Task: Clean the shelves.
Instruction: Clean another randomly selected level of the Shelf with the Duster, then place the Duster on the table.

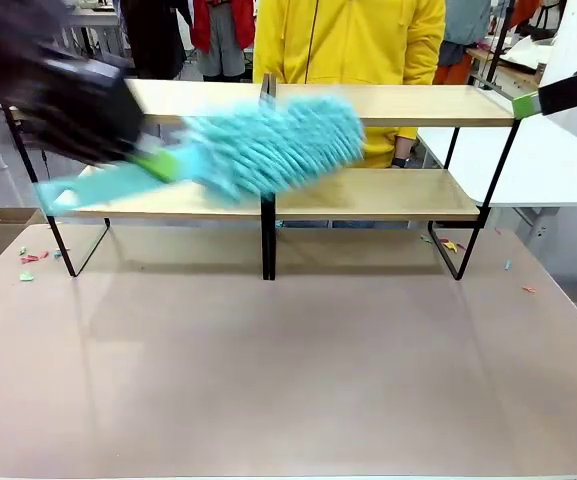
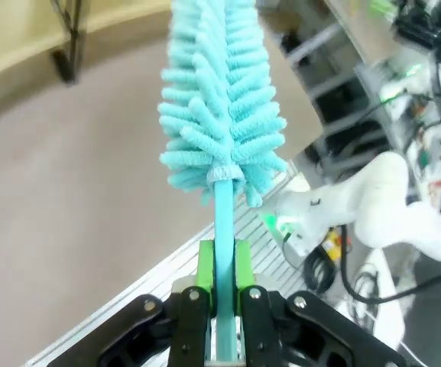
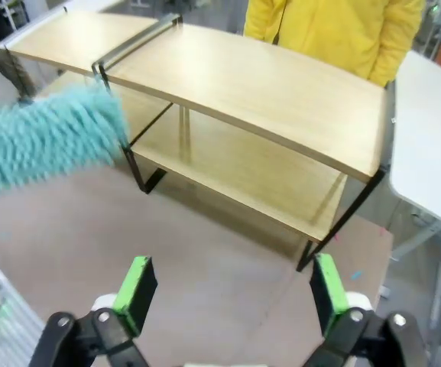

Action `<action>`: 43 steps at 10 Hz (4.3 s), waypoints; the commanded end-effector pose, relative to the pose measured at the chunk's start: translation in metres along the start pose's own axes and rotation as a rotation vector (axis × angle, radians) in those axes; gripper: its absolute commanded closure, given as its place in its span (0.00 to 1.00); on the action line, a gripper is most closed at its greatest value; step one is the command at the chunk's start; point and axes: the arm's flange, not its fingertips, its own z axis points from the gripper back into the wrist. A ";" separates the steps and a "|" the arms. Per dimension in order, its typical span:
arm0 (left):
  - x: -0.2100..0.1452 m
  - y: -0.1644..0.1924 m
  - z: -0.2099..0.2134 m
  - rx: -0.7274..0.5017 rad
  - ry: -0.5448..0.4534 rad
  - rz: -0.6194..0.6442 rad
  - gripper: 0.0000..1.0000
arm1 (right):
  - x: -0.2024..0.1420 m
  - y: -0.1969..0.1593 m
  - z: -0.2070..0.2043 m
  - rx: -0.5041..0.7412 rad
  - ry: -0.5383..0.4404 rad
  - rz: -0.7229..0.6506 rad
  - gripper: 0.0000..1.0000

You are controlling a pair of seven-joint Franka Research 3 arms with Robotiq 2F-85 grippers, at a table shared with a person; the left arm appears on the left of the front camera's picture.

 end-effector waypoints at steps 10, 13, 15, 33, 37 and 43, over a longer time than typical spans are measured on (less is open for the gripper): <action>-0.111 0.193 0.243 -0.298 -0.467 -0.189 0.88 | 0.000 0.001 0.000 0.001 -0.001 -0.003 0.00; -0.111 0.193 0.243 -0.298 -0.467 -0.189 0.88 | 0.000 0.001 0.000 0.001 -0.001 -0.003 0.00; -0.111 0.193 0.243 -0.298 -0.467 -0.189 0.88 | 0.000 0.001 0.000 0.001 -0.001 -0.003 0.00; -0.028 0.399 -0.077 -0.645 0.539 0.352 0.88 | -0.120 -0.041 -0.133 0.740 0.441 -0.711 0.00; -0.023 0.404 -0.042 -0.372 0.376 0.302 0.28 | -0.120 -0.041 -0.133 0.740 0.441 -0.711 0.00; -0.032 0.359 0.039 -0.568 -0.368 0.387 0.00 | -0.101 -0.048 -0.110 0.783 0.240 -0.834 0.00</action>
